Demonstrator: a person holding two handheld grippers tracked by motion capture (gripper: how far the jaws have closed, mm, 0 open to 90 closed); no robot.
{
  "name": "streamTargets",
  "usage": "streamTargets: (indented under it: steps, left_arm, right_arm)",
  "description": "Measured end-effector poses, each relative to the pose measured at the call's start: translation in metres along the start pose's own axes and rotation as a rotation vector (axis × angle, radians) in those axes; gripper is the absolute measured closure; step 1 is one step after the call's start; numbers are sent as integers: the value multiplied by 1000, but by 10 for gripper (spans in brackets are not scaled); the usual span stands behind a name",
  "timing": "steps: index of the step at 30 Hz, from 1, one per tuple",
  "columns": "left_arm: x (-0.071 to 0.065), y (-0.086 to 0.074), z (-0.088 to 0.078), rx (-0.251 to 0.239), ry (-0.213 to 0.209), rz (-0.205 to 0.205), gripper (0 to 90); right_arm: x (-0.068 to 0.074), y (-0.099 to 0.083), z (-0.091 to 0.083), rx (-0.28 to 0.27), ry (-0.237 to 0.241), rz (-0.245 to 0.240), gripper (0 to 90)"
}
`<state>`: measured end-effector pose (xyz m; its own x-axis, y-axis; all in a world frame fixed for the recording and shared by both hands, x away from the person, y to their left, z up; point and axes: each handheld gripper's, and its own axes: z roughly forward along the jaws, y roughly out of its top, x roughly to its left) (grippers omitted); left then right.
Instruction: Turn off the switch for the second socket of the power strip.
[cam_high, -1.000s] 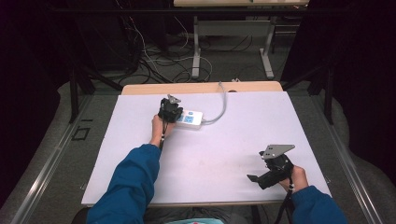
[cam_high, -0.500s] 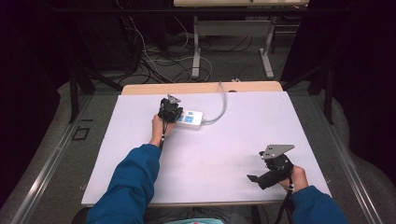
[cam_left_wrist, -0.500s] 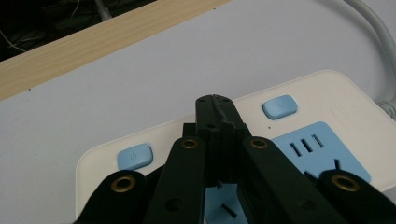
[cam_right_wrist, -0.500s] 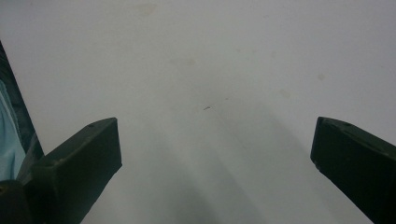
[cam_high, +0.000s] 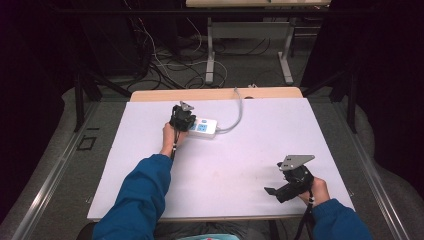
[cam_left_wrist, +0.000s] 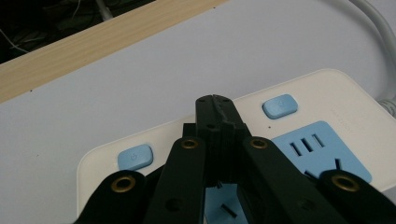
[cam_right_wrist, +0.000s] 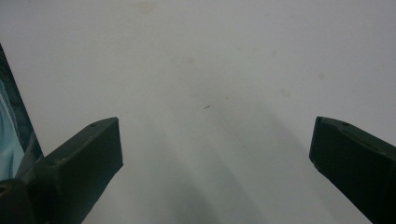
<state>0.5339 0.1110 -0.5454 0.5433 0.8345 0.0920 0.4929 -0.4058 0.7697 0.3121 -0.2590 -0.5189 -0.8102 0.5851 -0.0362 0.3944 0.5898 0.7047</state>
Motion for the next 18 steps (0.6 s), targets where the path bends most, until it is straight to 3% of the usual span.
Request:
streamTargets:
  steps: [18]
  left_arm:
    - [1,1,0,12,-7,6,900]
  right_arm:
    - [-1,0,0,-16,-2,1,19]
